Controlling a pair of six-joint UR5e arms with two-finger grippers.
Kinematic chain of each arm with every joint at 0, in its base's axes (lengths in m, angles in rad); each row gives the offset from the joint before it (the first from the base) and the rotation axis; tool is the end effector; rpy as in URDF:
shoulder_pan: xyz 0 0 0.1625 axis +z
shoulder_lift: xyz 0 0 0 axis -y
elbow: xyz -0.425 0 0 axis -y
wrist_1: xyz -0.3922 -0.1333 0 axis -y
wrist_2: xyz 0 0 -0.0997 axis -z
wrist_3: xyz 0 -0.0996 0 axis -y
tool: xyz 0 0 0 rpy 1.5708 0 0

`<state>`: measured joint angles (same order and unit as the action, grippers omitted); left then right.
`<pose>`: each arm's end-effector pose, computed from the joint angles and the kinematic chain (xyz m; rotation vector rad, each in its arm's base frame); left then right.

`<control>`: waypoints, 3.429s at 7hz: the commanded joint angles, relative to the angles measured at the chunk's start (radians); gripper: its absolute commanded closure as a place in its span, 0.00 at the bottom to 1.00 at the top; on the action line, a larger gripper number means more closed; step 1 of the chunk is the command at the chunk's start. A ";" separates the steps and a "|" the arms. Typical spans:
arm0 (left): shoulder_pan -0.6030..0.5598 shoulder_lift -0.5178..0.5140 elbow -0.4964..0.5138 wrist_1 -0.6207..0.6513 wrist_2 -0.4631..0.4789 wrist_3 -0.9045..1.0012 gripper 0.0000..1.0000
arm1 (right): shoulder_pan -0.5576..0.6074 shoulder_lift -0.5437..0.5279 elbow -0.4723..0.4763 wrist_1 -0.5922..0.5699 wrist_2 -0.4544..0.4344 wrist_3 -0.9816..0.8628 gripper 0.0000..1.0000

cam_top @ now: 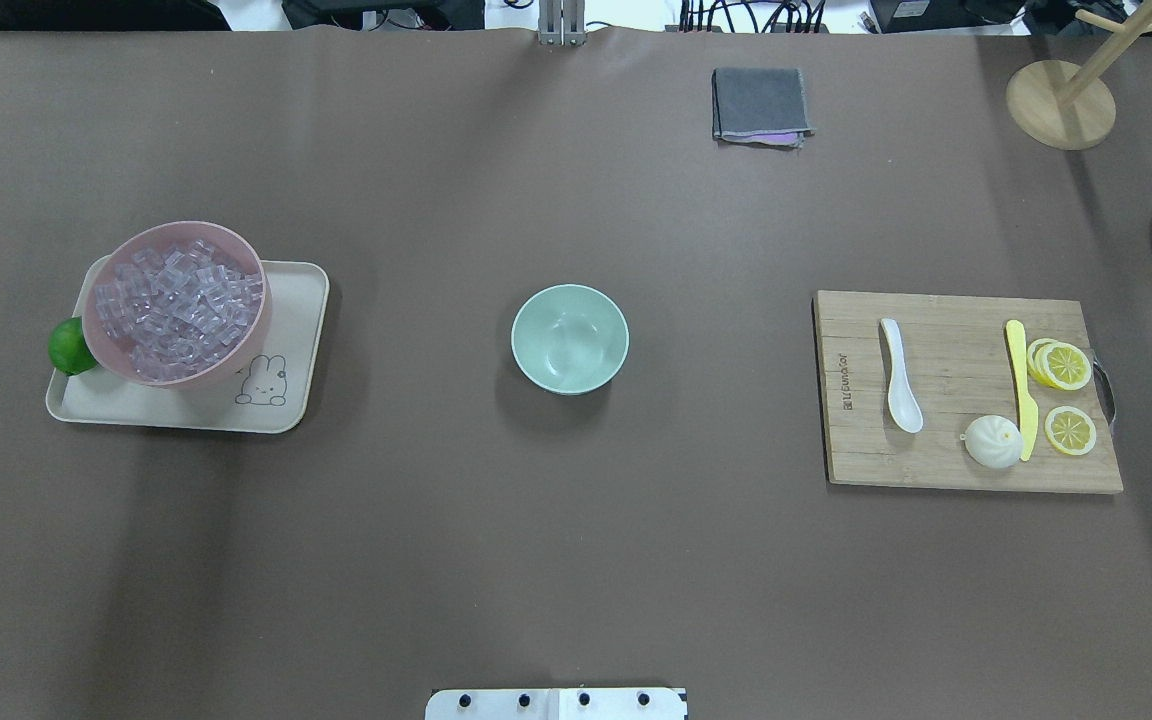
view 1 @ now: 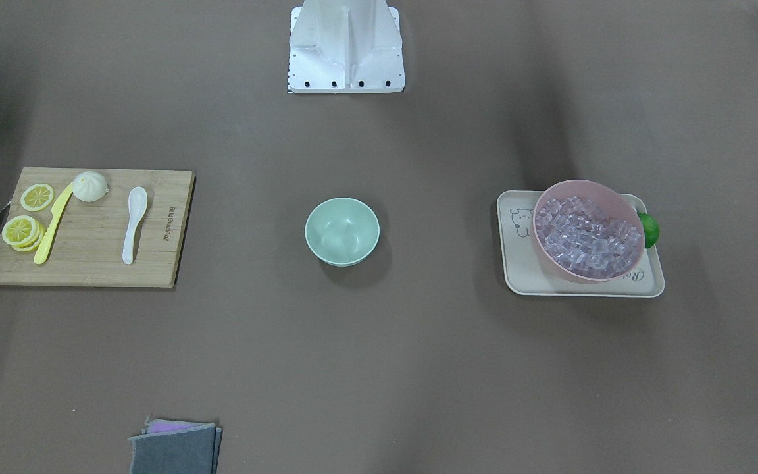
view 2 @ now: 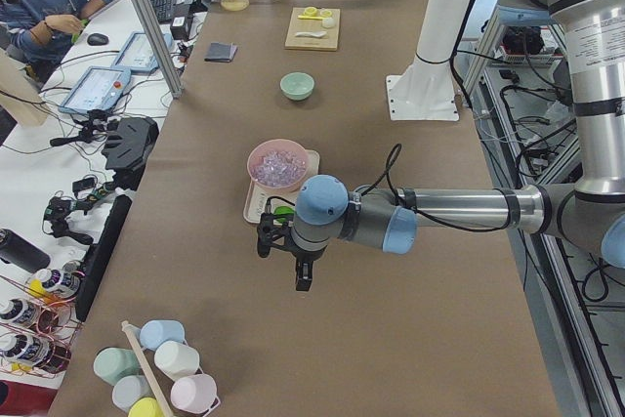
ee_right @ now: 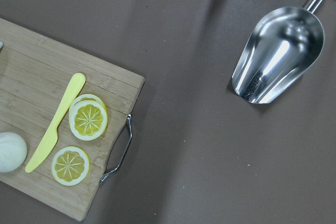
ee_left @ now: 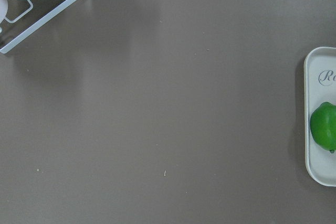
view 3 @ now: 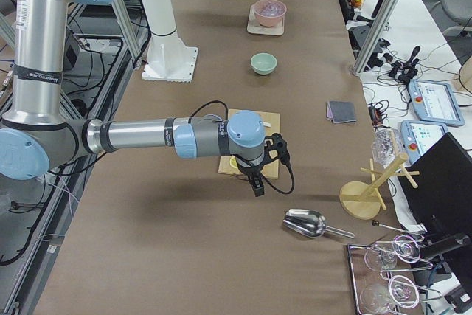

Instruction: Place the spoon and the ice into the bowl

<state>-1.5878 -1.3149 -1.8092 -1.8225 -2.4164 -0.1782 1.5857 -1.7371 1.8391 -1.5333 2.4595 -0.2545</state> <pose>-0.0655 -0.3958 0.6216 0.1516 0.8565 -0.0837 0.0623 -0.4264 0.5900 0.2490 -0.8647 -0.2852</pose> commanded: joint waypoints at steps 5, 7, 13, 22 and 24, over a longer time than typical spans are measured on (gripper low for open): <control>0.006 -0.003 -0.016 0.000 -0.009 -0.016 0.02 | -0.103 0.017 0.066 0.040 0.079 0.369 0.01; 0.024 -0.036 -0.030 0.002 -0.006 -0.123 0.02 | -0.230 0.017 0.068 0.271 0.055 0.673 0.06; 0.239 -0.251 -0.042 0.014 0.011 -0.534 0.03 | -0.729 0.226 0.016 0.386 -0.345 1.205 0.15; 0.345 -0.363 -0.038 0.014 0.013 -0.753 0.03 | -0.796 0.317 -0.146 0.391 -0.387 1.219 0.74; 0.357 -0.371 -0.035 0.014 0.025 -0.771 0.03 | -0.797 0.320 -0.132 0.383 -0.375 1.226 1.00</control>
<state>-1.2403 -1.6823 -1.8449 -1.8086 -2.4006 -0.9342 0.7896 -1.4195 1.6953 -1.1445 2.0760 0.9671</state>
